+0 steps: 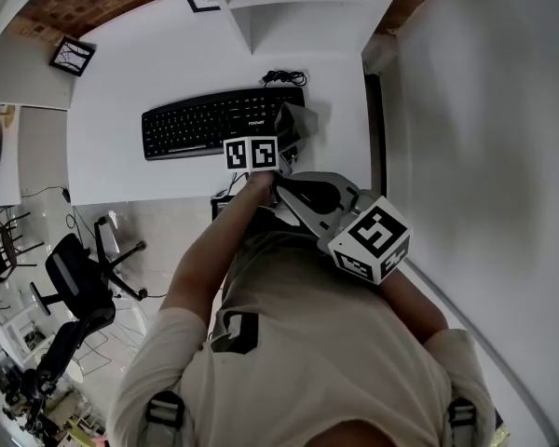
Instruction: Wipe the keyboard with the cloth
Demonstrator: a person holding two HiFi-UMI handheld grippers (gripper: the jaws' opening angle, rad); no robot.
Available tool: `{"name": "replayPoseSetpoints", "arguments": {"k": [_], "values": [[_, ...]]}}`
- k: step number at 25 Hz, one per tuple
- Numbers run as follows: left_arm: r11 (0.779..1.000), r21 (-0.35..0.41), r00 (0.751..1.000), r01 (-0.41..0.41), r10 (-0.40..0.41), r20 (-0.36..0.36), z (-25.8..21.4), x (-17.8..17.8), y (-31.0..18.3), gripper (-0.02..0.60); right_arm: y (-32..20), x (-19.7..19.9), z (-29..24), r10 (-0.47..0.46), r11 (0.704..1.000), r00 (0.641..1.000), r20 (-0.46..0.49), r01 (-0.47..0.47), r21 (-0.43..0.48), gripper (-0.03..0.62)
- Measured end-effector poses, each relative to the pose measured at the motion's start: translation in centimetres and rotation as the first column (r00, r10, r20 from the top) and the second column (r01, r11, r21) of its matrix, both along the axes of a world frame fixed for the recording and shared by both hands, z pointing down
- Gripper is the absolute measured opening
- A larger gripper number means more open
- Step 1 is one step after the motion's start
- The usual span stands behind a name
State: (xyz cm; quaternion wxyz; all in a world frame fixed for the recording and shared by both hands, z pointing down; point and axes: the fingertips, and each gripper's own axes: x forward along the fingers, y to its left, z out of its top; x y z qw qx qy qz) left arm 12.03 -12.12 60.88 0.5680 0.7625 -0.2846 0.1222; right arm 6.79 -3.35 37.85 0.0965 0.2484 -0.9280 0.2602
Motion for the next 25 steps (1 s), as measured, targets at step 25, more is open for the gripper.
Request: {"name": "replayPoseSetpoints", "arguments": {"k": [25], "values": [[0.930, 0.298, 0.768, 0.216, -0.350, 0.536, -6.7, -42.5, -0.8, 0.009, -0.7, -11.3, 0.3, -0.177, 0.984, 0.983, -0.037, 0.177, -0.002, 0.006]]}}
